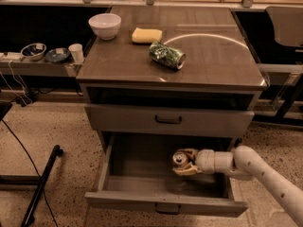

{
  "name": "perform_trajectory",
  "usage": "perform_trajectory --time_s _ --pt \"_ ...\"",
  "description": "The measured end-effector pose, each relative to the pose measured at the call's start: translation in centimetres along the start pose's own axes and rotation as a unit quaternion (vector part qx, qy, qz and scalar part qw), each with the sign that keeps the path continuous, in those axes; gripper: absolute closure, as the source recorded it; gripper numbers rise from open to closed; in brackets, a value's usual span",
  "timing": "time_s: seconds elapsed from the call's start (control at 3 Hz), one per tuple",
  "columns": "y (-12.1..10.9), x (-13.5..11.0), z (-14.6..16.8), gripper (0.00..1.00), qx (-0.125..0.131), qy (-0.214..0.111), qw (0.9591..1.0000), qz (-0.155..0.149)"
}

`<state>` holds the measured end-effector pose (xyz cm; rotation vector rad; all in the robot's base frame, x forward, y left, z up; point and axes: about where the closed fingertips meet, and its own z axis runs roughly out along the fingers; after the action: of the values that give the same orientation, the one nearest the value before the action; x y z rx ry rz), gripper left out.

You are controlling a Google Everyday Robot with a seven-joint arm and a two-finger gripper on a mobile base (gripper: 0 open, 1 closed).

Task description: Place orange can into middle drawer

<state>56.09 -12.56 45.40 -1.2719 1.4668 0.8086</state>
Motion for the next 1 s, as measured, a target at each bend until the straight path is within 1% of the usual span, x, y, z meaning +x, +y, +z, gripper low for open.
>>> perform_trajectory --time_s 0.67,1.0 --pt "0.0 0.0 0.01 0.36 0.0 0.0 1.0 0.0" --pt "0.0 0.0 0.01 0.05 0.0 0.0 1.0 0.0"
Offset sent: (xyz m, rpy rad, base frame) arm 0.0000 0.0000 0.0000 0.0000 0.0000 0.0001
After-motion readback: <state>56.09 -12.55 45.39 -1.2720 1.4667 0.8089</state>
